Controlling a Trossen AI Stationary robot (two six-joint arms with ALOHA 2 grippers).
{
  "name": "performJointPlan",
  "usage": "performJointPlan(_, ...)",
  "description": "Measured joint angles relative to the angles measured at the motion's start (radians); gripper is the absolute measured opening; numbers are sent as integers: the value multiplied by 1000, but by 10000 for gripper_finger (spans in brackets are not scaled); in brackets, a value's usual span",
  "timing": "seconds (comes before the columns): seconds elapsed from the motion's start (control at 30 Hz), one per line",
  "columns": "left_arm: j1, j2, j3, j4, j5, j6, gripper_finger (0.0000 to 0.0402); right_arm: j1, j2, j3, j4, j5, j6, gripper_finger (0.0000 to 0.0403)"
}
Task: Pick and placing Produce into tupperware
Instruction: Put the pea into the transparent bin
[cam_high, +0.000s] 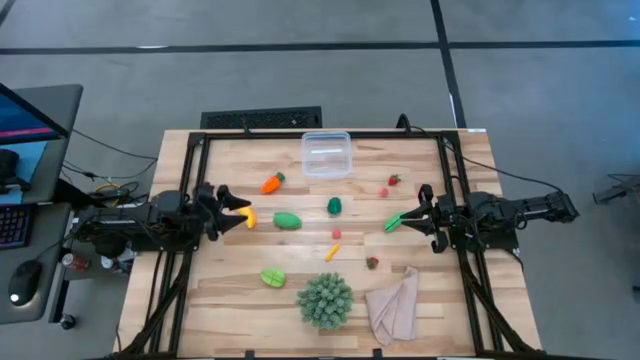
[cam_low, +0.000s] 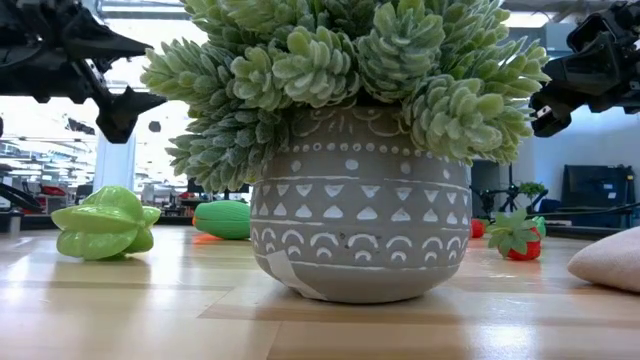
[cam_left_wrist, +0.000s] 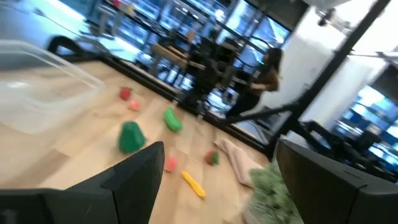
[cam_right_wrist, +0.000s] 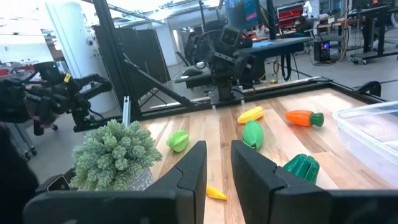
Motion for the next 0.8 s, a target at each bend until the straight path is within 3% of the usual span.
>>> performJointPlan(0.23,0,0,0,13,-189,-160,300,0,0,-1,6,6,7,68)
performJointPlan(0.33,0,0,0,20,-265,-241,300,0,0,-1,52,9,104,68)
performJointPlan(0.5,0,0,0,22,-292,-412,300,-2,0,-1,206,14,360,68)
performJointPlan(0.57,1,0,0,24,-322,-403,300,-3,0,-1,250,13,419,68)
performJointPlan(0.8,2,0,0,32,-424,-452,300,-12,0,-1,299,66,435,68)
